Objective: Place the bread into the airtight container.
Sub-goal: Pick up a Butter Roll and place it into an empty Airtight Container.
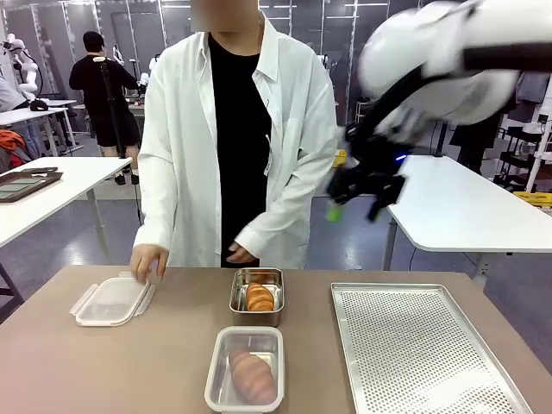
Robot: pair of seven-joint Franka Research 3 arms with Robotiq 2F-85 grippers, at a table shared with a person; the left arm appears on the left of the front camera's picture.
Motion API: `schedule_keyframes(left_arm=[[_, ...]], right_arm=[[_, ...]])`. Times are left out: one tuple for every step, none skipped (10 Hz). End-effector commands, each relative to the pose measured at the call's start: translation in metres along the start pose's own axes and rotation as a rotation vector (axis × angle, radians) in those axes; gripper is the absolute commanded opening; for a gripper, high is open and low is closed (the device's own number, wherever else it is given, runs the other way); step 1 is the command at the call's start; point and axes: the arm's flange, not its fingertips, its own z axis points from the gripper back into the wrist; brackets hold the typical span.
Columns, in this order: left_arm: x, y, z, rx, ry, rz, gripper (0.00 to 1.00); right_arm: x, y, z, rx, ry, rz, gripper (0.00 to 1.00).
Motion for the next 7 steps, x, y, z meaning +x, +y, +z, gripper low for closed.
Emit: schedule_keyframes(left_arm=[[0.000,-0.002,0.001,-0.009,-0.005,-0.022,1.00],[0.000,-0.002,0.001,-0.009,-0.005,-0.022,1.00],[0.000,-0.002,0.001,-0.009,-0.005,-0.022,1.00],[0.000,-0.002,0.001,-0.009,-0.005,-0.022,1.00],[0.000,-0.002,0.001,-0.009,-0.005,-0.022,1.00],[0.000,-0.002,0.001,-0.009,-0.005,-0.022,1.00],[0.000,-0.002,0.001,-0.009,-0.005,-0.022,1.00]], right_arm=[[-0.057,-0.021,0.047,0.015,-0.067,0.091,1.00],[-0.087,-0.030,0.082,-0.005,-0.120,0.103,1.00],[-0.115,-0.039,0.113,-0.010,-0.151,0.101,1.00],[-0.149,-0.045,0.141,-0.048,-0.196,0.080,1.00],[-0.176,-0.048,0.160,-0.084,-0.251,0.054,1.00],[-0.198,-0.047,0.175,-0.110,-0.299,0.036,1.00],[-0.212,-0.044,0.183,-0.121,-0.320,0.026,1.00]])
